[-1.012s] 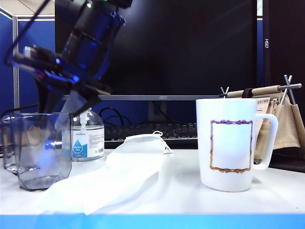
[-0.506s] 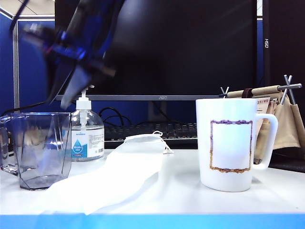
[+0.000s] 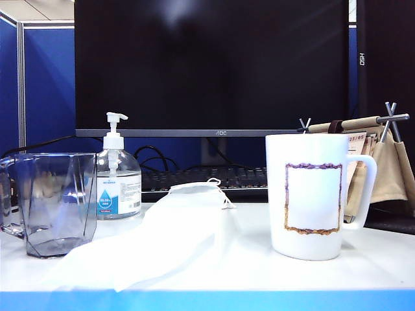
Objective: Swap the positions of the transparent plastic cup and the white ceramic cup.
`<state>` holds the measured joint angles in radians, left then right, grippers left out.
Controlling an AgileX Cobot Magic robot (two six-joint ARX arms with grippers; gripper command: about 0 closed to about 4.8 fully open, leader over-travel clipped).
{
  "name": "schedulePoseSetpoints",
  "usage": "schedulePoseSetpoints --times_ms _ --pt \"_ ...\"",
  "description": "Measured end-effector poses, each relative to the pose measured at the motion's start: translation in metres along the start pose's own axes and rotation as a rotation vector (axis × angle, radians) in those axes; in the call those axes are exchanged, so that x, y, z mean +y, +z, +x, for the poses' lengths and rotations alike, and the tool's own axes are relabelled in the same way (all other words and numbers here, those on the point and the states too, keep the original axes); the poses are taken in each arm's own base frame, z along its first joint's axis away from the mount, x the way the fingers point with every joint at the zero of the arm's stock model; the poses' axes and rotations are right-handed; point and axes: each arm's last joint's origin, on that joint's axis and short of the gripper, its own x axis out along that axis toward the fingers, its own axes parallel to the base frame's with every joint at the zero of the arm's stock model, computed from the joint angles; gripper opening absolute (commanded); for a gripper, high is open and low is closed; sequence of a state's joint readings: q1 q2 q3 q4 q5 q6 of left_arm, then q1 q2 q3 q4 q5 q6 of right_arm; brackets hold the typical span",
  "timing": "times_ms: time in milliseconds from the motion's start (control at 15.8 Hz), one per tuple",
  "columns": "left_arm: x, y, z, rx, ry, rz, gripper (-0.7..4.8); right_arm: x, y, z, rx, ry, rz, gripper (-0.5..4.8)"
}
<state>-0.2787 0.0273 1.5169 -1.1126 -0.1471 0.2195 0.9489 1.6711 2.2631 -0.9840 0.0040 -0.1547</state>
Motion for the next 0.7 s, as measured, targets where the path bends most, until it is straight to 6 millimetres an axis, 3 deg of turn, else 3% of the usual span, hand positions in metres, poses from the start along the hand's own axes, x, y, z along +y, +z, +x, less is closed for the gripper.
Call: schedulePoseSetpoints --times_ms 63,126,253,443,506,569,695 --pt "0.002 0.005 -0.003 -0.061 -0.027 -0.006 0.16 0.003 0.005 -0.027 -0.043 -0.037 -0.005 -0.06" --pt "0.003 0.010 -0.005 -0.110 -0.025 0.020 0.16 0.007 0.007 -0.068 -0.086 -0.091 -0.011 -0.06" --pt "0.003 0.012 -0.007 -0.127 -0.022 0.093 0.16 0.015 -0.003 -0.128 -0.075 -0.186 -0.012 -0.06" --pt "0.005 0.007 -0.006 -0.082 -0.049 0.134 0.16 0.027 -0.048 -0.209 -0.028 -0.324 0.097 -0.06" --pt "0.007 0.003 -0.006 -0.059 -0.072 0.133 0.16 0.028 -0.058 -0.220 -0.047 -0.304 0.128 -0.06" --pt "0.012 -0.005 -0.003 0.000 -0.127 0.126 0.17 0.027 -0.084 -0.234 -0.105 -0.282 0.226 -0.06" --pt "0.018 -0.020 0.011 0.076 -0.263 0.063 0.17 0.032 -0.123 -0.228 -0.115 -0.300 0.249 -0.06"
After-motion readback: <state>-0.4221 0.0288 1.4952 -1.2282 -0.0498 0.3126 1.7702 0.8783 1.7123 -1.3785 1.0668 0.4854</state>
